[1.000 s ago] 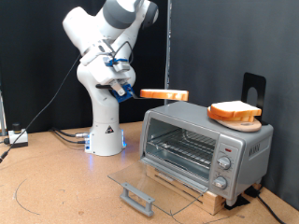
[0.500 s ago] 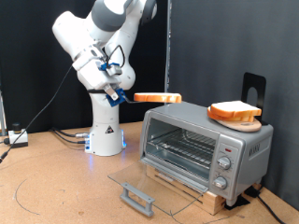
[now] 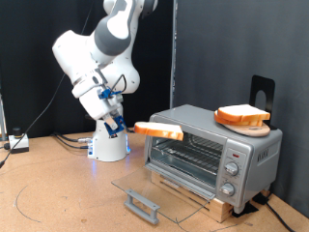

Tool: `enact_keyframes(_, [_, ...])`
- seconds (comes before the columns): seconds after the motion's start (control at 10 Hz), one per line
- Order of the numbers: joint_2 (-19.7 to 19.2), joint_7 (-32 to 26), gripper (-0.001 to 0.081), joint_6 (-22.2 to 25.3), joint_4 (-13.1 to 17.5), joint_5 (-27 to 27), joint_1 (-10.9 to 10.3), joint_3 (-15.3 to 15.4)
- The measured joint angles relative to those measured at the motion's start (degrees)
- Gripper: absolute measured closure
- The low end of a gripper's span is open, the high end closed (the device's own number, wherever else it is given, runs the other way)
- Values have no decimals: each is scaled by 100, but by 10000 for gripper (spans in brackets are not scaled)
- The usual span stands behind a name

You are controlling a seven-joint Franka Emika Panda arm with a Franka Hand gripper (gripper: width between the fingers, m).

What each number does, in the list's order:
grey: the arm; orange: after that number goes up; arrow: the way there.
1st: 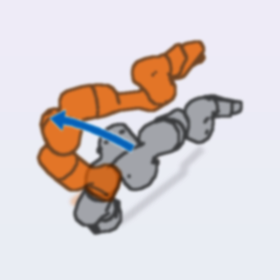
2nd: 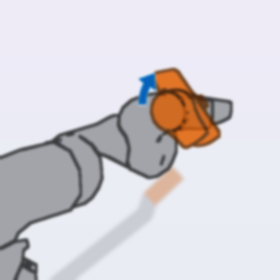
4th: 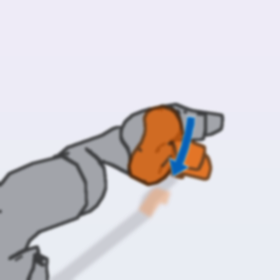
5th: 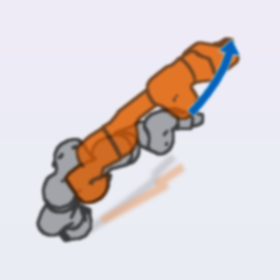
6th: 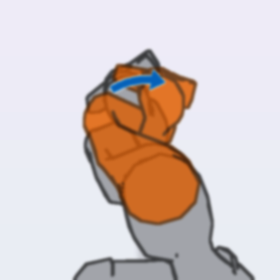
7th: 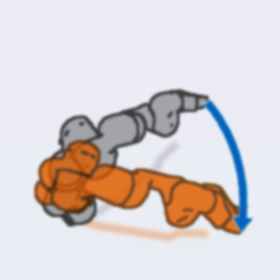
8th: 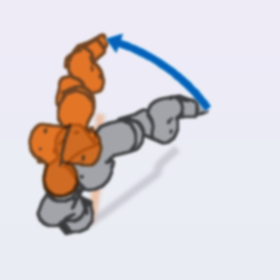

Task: Make a piece of toast with the oven

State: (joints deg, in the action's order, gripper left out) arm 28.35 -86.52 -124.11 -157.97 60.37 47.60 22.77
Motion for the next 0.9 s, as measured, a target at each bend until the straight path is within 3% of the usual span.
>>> enact_keyframes(0.3, [-553, -902, 339, 279, 166, -317, -3, -12])
enact_keyframes(0.6, [-608, -1562, 339, 669, 143, -819, -16, 18])
enact_keyframes(0.7, [-605, -1578, 339, 615, 121, -837, -38, 138])
enact_keyframes(0.9, [-605, -1441, 339, 47, 61, -722, -167, 554])
